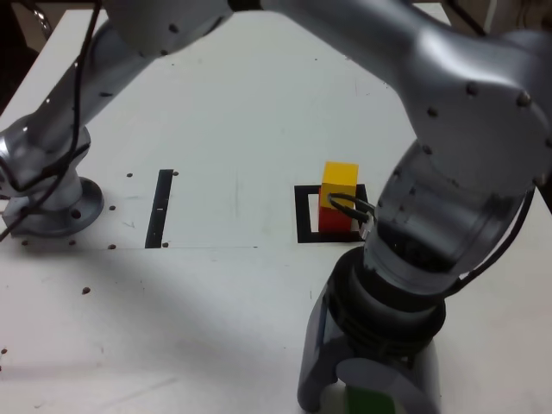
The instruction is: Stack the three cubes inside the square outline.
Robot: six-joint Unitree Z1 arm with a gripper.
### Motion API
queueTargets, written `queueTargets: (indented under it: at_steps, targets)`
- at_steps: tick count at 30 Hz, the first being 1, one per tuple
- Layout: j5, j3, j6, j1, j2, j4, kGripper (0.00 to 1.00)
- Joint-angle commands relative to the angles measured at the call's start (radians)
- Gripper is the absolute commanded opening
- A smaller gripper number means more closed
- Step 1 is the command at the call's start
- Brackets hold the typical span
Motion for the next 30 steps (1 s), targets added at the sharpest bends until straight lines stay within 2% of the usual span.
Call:
queueTargets:
  at_steps: [1,5,19,21,27,30]
  targets:
    - [-0.003,-0.003,0.002,0.005,0.007,0.0,0.91]
    - [-0.008,-0.003,0.002,0.011,0.01,0.002,0.86]
    - [-0.022,-0.007,0.009,0.028,0.012,0.028,0.57]
    - [-0.021,-0.01,0.009,0.028,0.012,0.03,0.5]
    - [-0.007,-0.022,0.016,0.028,0.012,0.024,0.23]
    - [-0.007,-0.024,0.018,0.028,0.012,0.021,0.2]
